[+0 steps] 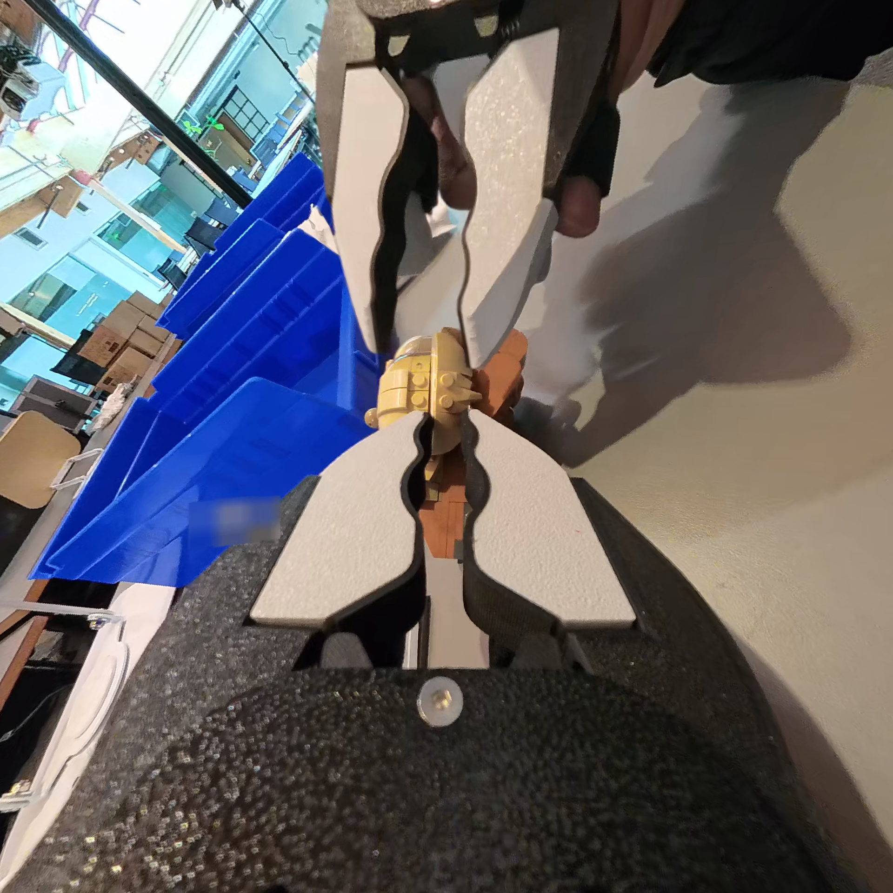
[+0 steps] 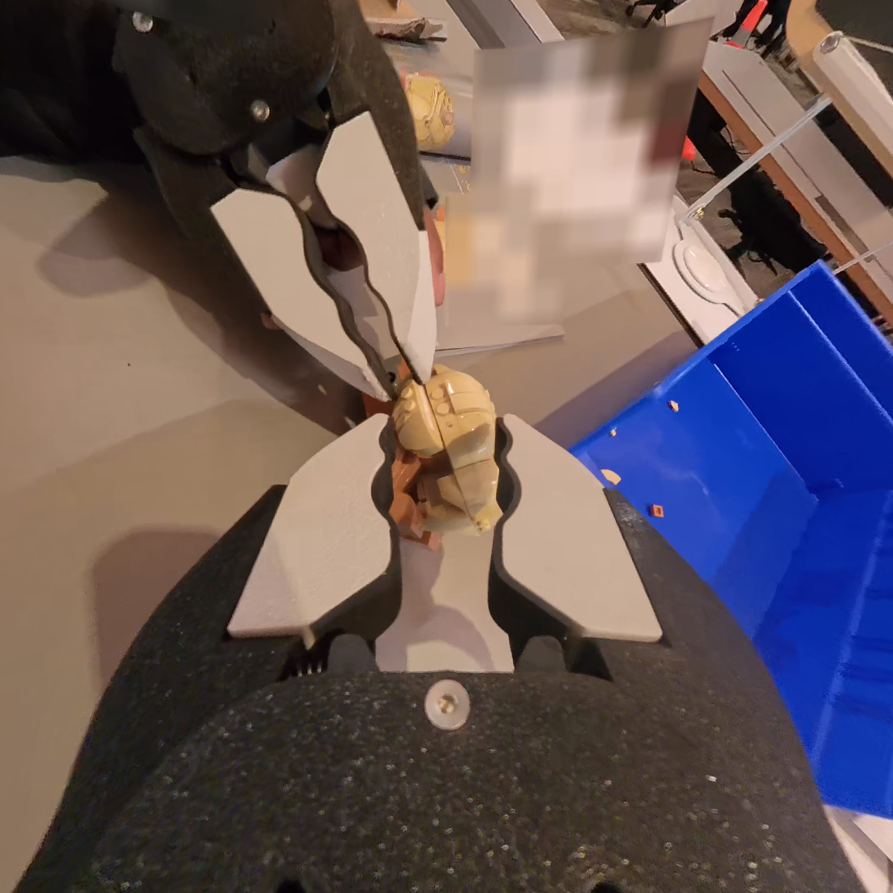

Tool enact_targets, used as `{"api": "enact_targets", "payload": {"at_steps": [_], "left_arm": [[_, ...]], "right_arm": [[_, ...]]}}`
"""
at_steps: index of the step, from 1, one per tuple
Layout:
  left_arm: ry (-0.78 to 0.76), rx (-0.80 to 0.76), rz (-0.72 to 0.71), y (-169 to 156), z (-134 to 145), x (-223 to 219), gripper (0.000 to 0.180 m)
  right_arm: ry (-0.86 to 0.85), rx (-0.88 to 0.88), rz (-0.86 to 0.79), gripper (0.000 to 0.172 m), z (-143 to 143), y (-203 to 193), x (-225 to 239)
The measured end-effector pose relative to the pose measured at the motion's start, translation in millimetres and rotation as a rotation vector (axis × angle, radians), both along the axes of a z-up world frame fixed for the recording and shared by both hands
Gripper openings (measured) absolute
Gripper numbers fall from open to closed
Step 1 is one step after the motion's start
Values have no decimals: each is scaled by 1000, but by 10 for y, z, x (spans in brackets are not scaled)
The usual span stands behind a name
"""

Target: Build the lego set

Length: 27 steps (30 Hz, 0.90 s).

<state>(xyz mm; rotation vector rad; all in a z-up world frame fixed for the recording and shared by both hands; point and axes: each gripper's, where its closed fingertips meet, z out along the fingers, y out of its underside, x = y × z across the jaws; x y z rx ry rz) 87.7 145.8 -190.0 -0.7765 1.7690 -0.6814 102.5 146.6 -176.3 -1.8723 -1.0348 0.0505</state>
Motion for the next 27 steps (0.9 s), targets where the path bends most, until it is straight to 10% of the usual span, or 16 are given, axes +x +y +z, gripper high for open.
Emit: {"api": "enact_targets", "payload": {"at_steps": [27], "left_arm": [[-30,7,93,87,32,107,11]], "right_arm": [[111,-92,-33,36,-49,111,109]]}}
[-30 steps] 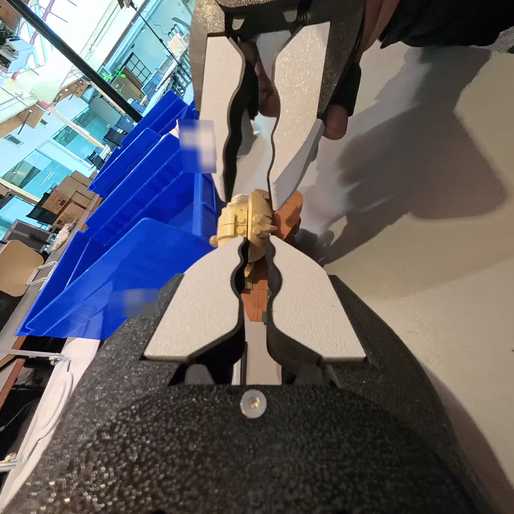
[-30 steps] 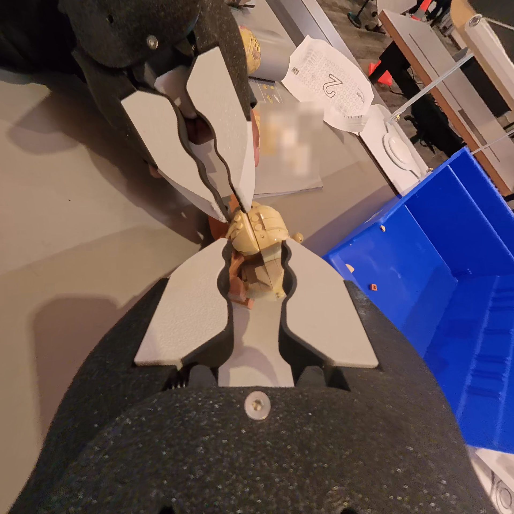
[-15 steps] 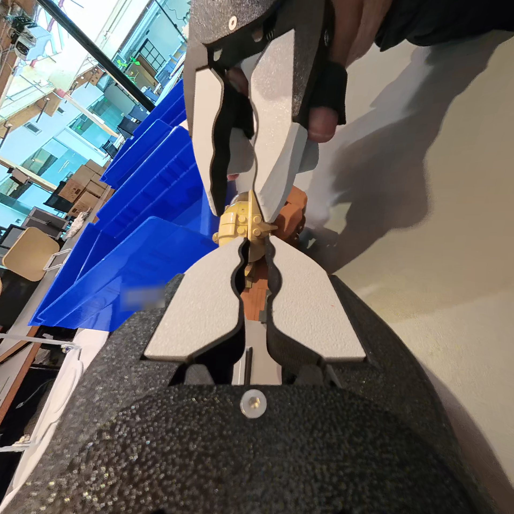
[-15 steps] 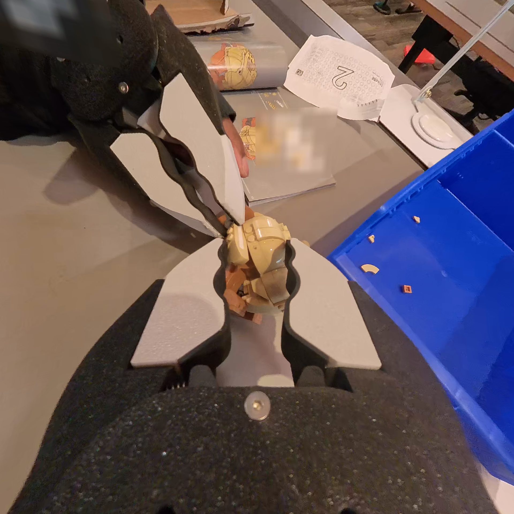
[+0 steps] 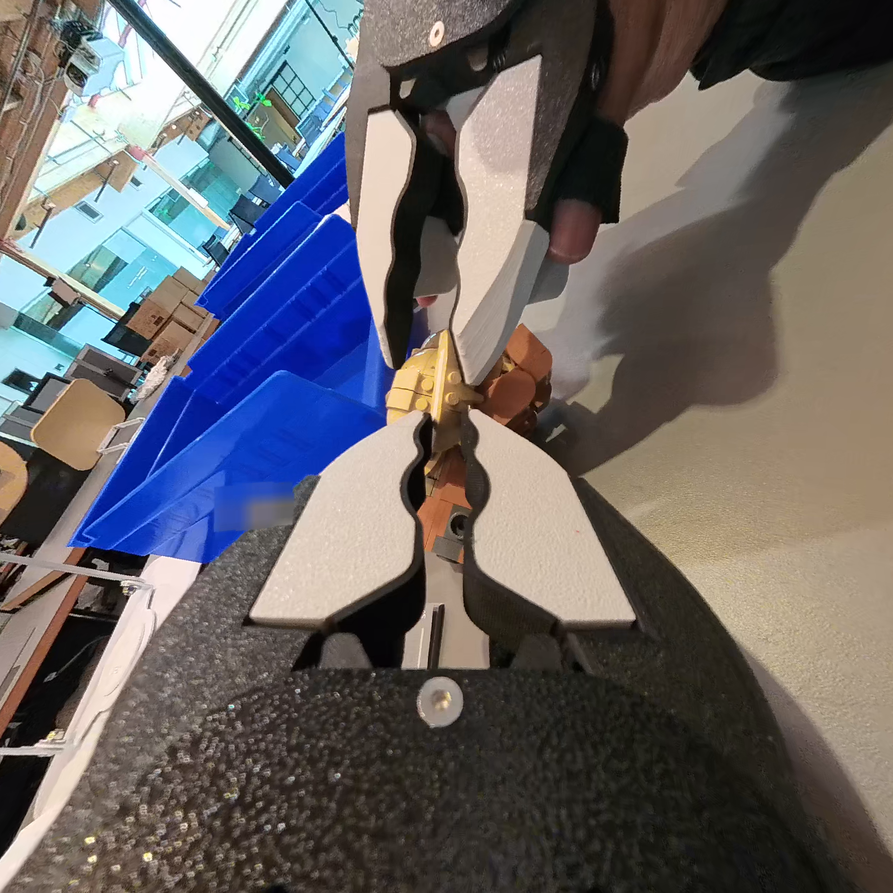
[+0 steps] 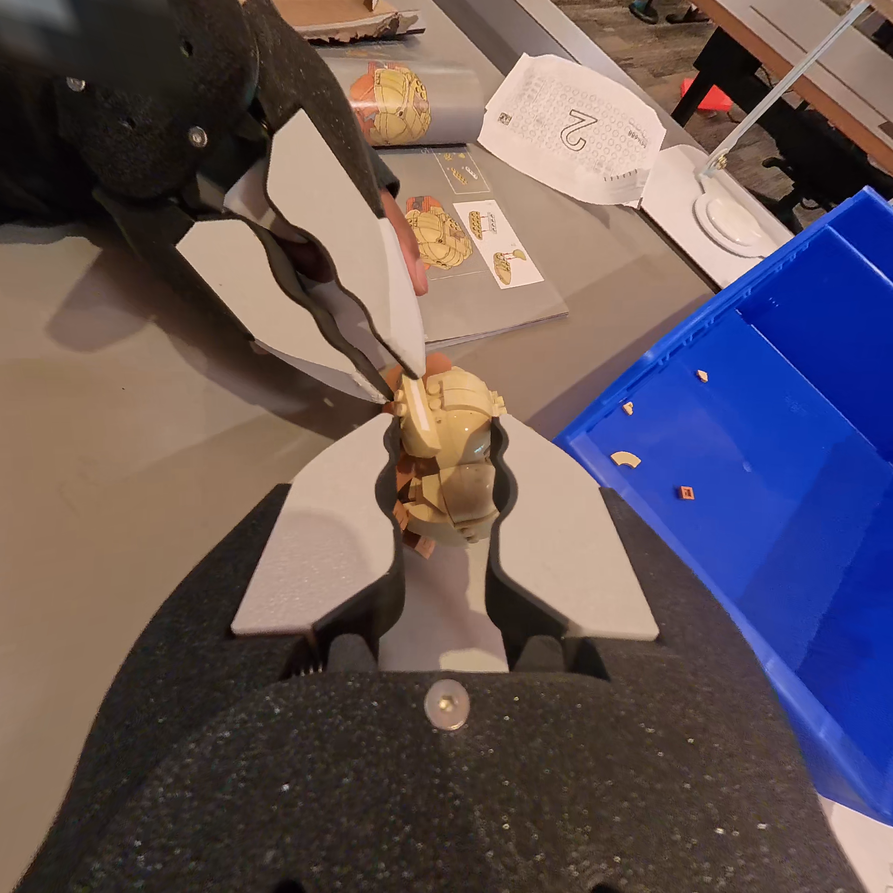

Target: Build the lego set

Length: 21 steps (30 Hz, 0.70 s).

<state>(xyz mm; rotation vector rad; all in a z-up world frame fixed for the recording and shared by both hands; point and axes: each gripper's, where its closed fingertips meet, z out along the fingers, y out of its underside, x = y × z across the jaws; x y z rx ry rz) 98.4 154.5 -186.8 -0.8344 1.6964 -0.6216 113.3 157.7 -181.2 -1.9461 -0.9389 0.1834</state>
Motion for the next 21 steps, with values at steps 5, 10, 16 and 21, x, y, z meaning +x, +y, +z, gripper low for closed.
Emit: {"api": "enact_targets", "payload": {"at_steps": [5,10,16,21], "left_arm": [[24,-14,-6,26,-41,-9,9],[38,-29,-25,22,-37,0,9],[52,-12,-31,16,-35,6,9],[58,-12,-31,16,-36,6,9]], "right_arm": [[-34,9,19,38,-10,-15,3],[-4,-10,35,40,-5,-25,-3],[25,-19,47,39,21,-39,-21],[28,17,88,27,96,-120,-79]]}}
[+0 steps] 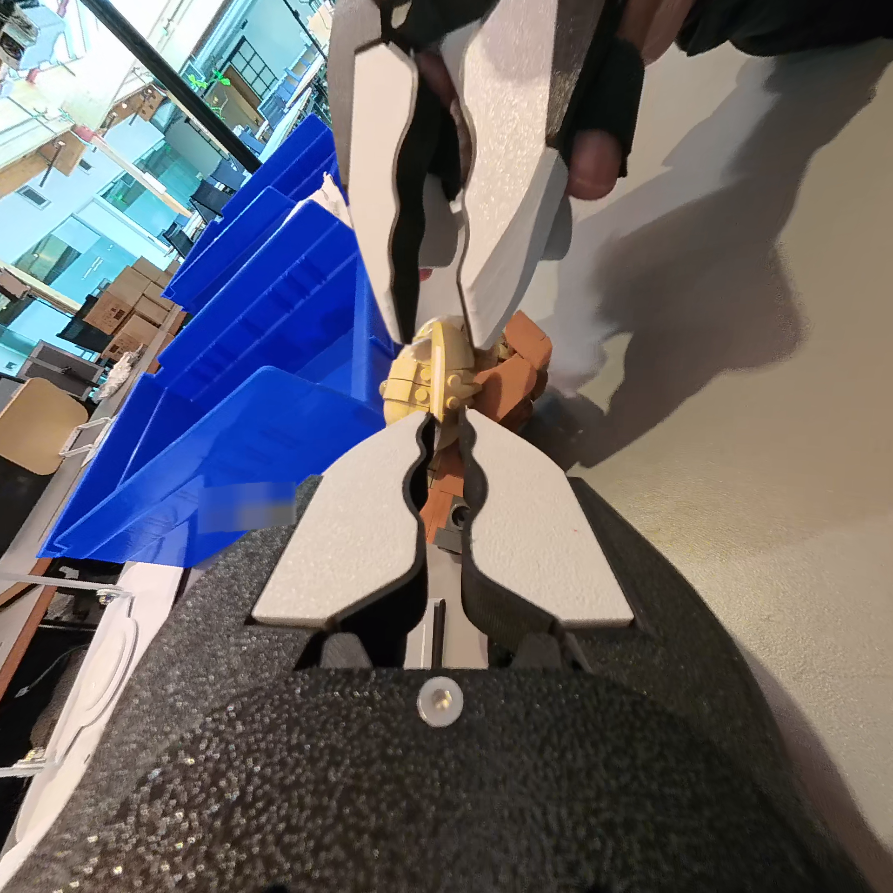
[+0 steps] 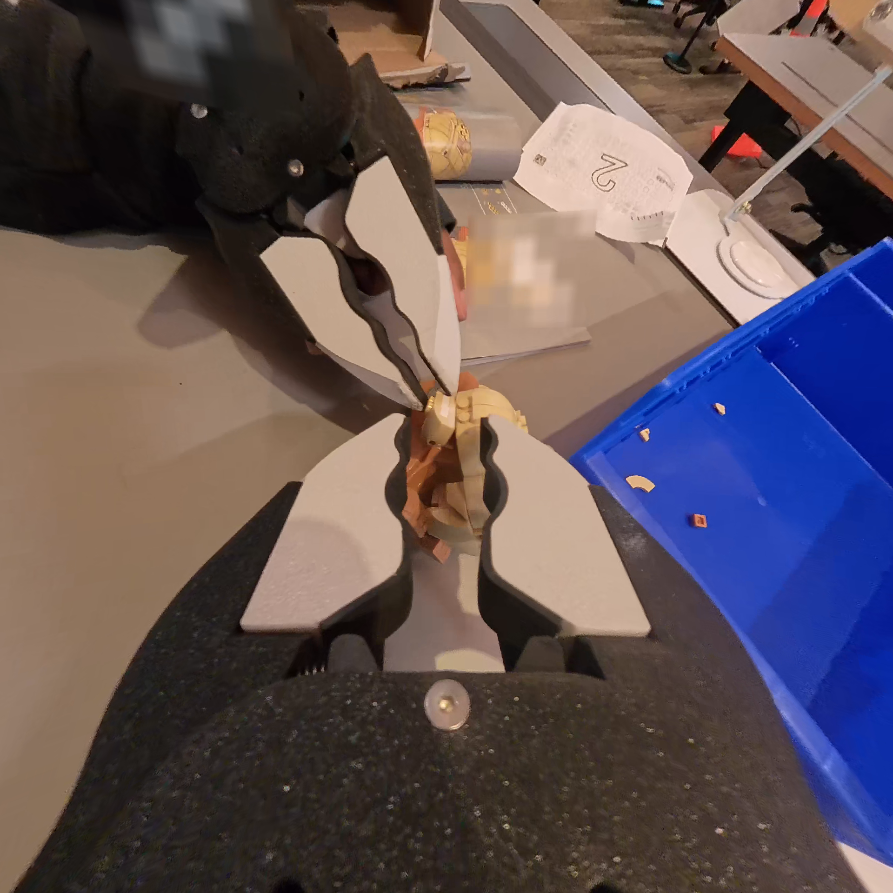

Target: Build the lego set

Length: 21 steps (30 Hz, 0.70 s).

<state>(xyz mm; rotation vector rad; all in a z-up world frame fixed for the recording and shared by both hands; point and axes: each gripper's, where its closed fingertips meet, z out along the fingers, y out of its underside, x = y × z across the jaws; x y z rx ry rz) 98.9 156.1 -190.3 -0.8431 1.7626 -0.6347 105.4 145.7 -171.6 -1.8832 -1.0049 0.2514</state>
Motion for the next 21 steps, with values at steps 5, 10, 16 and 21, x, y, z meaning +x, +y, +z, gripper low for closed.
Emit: {"api": "enact_targets", "payload": {"at_steps": [5,10,16,21], "left_arm": [[3,2,-2,-1,0,0,9],[7,18,2,0,-1,-5,9],[-12,21,6,1,18,-21,13],[-11,18,18,13,-12,-27,13]], "right_arm": [[-63,7,11,19,-42,-41,-47],[-24,-33,-42,10,-43,-15,-33],[121,-139,-115,9,-77,-36,0],[224,-183,-151,9,-94,-48,11]]}}
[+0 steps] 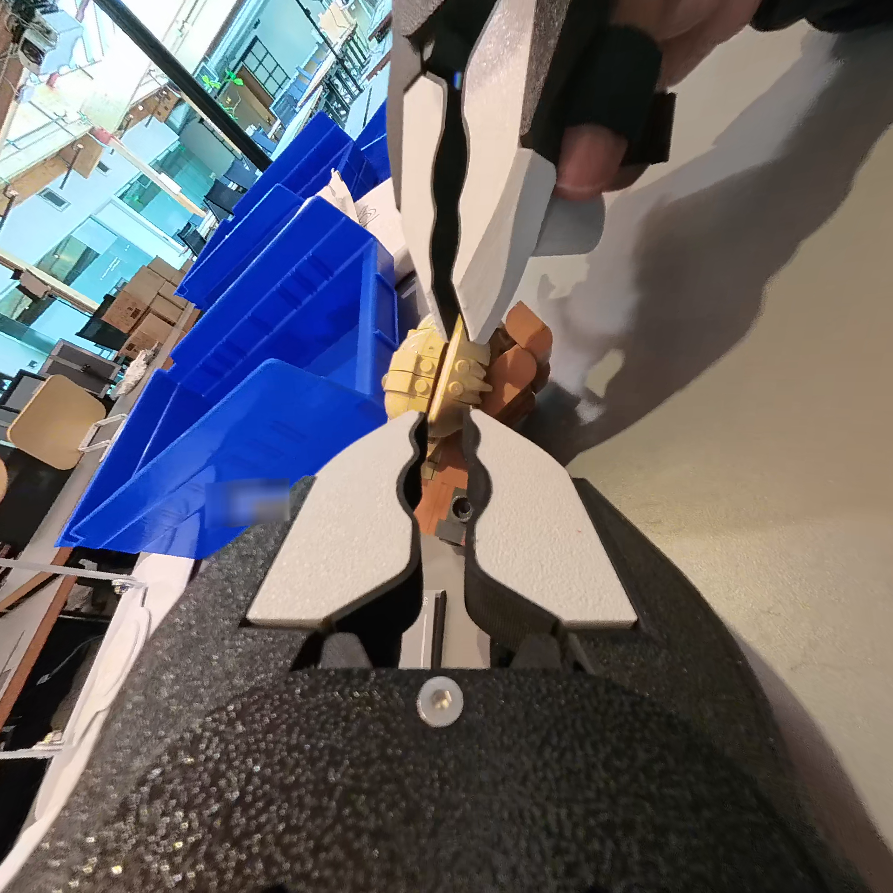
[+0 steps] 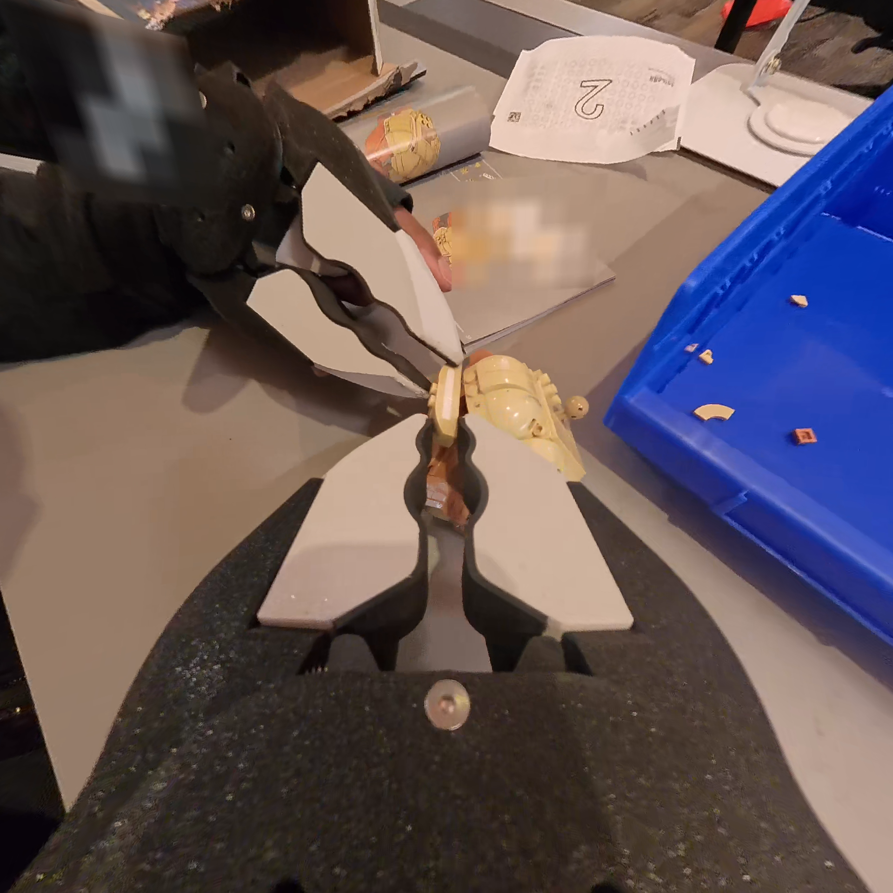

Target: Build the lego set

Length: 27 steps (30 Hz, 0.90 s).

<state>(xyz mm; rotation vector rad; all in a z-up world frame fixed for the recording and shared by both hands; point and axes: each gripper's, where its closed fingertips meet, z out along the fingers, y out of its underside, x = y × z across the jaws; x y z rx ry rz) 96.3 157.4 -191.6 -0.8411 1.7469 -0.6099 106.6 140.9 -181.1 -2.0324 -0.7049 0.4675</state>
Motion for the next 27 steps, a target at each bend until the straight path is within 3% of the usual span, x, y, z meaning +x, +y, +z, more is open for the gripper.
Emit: {"api": "enact_targets", "payload": {"at_steps": [14,27], "left_arm": [[3,-15,60,47,-9,41,12],[-8,-15,98,57,-1,156,10]], "right_arm": [[-201,119,-86,12,-25,70,69],[-246,172,-132,13,5,118,189]]}}
